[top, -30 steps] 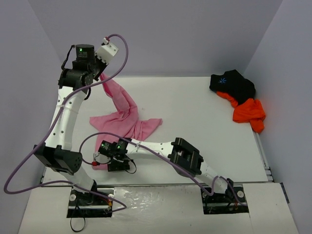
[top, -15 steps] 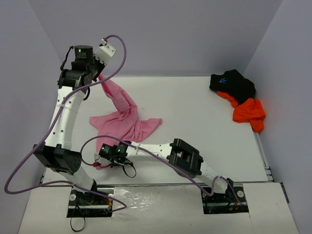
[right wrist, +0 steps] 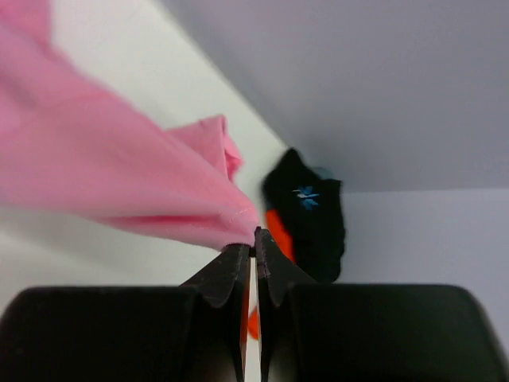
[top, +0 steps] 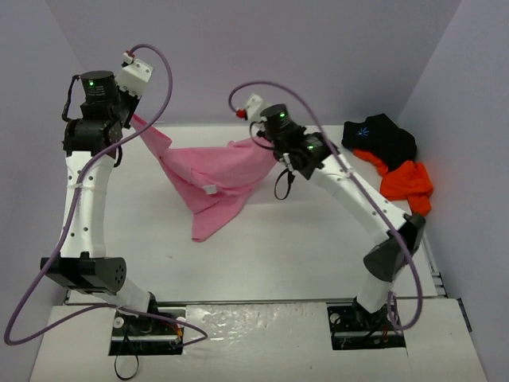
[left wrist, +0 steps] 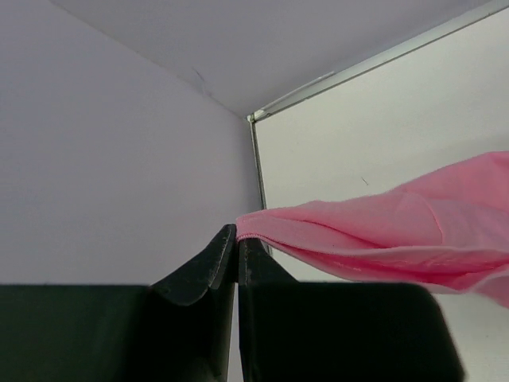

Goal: Fold and stack the t-shirts

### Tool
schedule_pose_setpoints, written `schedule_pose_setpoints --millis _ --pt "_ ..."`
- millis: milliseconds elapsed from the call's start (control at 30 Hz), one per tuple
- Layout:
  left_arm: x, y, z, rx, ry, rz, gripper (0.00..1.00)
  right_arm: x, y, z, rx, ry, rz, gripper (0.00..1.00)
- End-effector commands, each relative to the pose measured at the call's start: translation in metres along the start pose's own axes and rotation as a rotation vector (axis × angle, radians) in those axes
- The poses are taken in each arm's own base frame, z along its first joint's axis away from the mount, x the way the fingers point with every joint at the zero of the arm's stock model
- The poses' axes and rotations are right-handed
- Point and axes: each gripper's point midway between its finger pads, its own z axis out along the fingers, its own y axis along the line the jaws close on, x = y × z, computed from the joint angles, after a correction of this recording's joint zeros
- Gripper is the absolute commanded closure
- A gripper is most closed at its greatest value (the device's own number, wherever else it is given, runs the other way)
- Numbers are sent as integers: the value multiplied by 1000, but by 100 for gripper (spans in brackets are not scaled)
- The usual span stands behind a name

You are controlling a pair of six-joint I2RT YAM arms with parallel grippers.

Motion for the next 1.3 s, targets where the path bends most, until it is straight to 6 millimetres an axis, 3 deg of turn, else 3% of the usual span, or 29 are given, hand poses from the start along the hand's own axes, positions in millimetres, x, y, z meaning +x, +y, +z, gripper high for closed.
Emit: schedule_pose_setpoints --millis 0,67,233,433,533,633,833,933,967,1033,1133,1167,1267 --pt "-53 56 -67 -163 -216 -93 100 -9 -130 -59 273 -126 203 100" --pt "-56 62 -80 -176 -237 -101 100 3 -160 -61 331 -124 247 100" --pt "-67 74 -123 -207 -314 -135 100 21 -204 -72 417 -180 359 100" --pt "-88 62 -170 -103 -443 -182 100 31 -235 -110 466 -274 469 100" --pt "-103 50 -175 -12 -501 -189 100 55 -263 -133 542 -275 515 100" --pt "-113 33 -161 94 -513 -182 100 84 -269 -139 575 -236 528 100" --pt "-127 -11 -139 266 -512 -95 100 114 -270 -153 629 -160 510 100" --pt "-129 -49 -123 350 -470 -15 100 122 -273 -147 646 -132 524 100" --pt "-128 -48 -122 338 -469 6 100 123 -273 -145 648 -120 522 100" --pt "-125 -80 -113 415 -436 74 100 126 -275 -135 667 -82 530 100" --pt "-126 -109 -105 497 -424 102 100 119 -288 -116 699 -42 510 100" --pt "-127 -111 -102 495 -420 111 100 118 -289 -115 697 -42 509 100" --pt "-122 -106 -92 455 -384 117 100 81 -312 -82 701 -95 510 100"
